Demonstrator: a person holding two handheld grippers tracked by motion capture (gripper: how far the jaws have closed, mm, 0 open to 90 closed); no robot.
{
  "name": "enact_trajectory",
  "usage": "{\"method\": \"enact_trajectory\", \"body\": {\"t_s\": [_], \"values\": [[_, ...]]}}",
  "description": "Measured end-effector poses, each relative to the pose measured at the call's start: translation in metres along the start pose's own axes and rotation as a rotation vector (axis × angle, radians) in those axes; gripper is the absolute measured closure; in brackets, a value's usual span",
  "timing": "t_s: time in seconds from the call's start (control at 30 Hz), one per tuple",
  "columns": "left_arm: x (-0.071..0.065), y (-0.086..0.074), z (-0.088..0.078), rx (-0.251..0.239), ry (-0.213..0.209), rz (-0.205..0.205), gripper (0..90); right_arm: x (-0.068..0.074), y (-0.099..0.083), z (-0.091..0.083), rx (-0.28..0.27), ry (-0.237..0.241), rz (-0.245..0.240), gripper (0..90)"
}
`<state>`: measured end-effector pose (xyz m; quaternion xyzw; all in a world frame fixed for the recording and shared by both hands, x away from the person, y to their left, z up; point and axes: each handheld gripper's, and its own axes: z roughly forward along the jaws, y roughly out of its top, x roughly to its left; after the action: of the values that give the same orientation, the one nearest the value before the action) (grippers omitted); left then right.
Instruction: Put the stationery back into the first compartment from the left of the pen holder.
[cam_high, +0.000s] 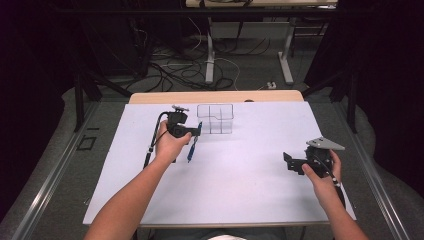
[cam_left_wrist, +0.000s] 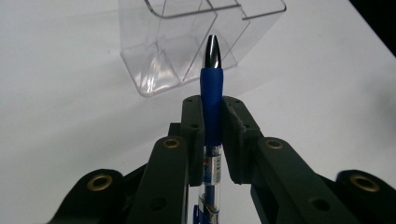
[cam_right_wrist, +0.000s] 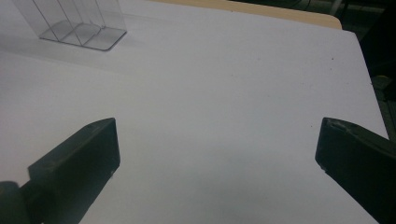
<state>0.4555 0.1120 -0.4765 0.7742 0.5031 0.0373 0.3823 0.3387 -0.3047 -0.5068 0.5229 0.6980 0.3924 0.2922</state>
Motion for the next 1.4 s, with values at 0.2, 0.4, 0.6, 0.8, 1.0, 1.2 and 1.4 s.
{"method": "enact_trajectory", "body": {"t_s": [0.2, 0.4, 0.6, 0.8, 1.0, 1.2, 1.4], "values": [[-0.003, 0.001, -0.004, -0.088, 0.01, 0.013, 79.4, 0.0, 0.0, 0.0, 0.002, 0.01, -0.003, 0.0], [-0.005, 0.001, -0.009, -0.207, 0.011, 0.043, 79.4, 0.001, 0.0, 0.0, 0.006, 0.009, -0.005, 0.0], [-0.008, 0.003, -0.014, -0.299, 0.009, 0.058, 79.4, 0.001, 0.0, 0.0, 0.008, 0.011, -0.008, 0.0], [-0.01, 0.007, -0.019, -0.385, 0.014, 0.071, 79.4, 0.001, 0.0, 0.0, 0.009, 0.011, -0.009, 0.0], [-0.013, 0.02, -0.025, -0.438, 0.021, 0.079, 79.4, 0.001, 0.0, 0.0, 0.0, 0.01, -0.008, 0.0], [-0.017, 0.037, -0.028, -0.454, 0.039, 0.096, 79.4, 0.001, 0.0, -0.001, 0.0, 0.008, -0.006, 0.0], [-0.019, 0.053, -0.03, -0.465, 0.061, 0.113, 79.5, 0.001, 0.001, -0.002, -0.006, 0.015, -0.003, 0.0]]}}
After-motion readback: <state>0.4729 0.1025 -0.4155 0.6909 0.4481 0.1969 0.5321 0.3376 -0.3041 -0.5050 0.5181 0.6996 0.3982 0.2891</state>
